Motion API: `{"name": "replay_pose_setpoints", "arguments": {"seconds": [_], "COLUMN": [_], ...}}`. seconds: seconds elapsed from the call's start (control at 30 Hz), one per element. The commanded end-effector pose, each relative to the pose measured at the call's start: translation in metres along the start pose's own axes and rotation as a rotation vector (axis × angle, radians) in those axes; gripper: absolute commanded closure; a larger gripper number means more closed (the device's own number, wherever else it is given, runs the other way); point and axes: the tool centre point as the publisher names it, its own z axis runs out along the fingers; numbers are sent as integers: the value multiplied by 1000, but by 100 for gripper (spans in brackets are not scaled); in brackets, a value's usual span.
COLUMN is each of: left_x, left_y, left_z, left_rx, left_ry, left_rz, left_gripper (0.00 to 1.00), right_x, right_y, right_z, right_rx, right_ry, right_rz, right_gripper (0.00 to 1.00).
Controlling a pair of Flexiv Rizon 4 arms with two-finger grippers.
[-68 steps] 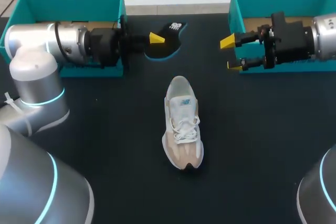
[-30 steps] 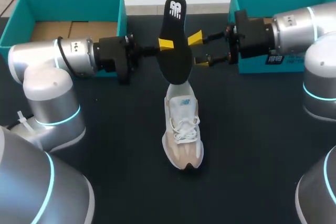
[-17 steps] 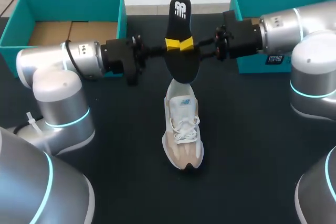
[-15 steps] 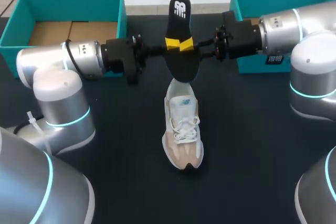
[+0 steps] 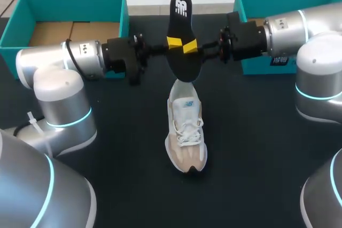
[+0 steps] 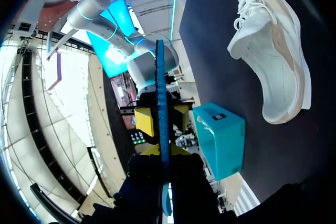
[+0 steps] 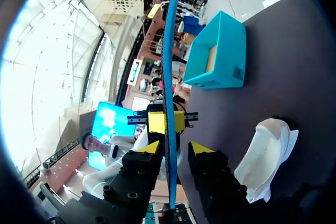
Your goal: Take the shoe out of the shoebox, open the shoe tongue, remove and reinsert the insole, then place the shoe into the shoebox
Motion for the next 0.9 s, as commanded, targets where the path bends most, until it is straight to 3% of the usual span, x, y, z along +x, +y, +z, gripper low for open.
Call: {"name": "replay_pose_setpoints", "arguments": {"seconds": [0.03,0.1,0.33,0.37,0.4,0.43,0.7,0.9], "left_x": [1,1,2,0,-1,-3,-12,-11], "left_y": [1,1,-1,0,1,2,10,12], "left_z": [1,1,2,2,1,0,-26,-47], "left_rx": [-1,-3,9,4,1,6,26,-13], "left_ry": [-2,-3,11,14,20,20,123,219], "left_rz": [2,4,-31,-38,-45,-62,-241,-430], "left_gripper": [100,100,100,67,5,0,0,0], "right_x": [-1,-1,-1,-1,-1,-1,-7,-9], "right_y": [2,2,1,1,1,1,5,8], "right_z": [3,3,3,2,1,0,-16,-22], "right_rx": [6,8,-4,-9,-11,-14,-48,-65], "right_ry": [1,2,15,19,19,9,-52,-109], "right_rz": [0,-1,-26,-36,-37,-44,-110,-220], "right_gripper": [86,100,100,100,100,100,100,100]}}
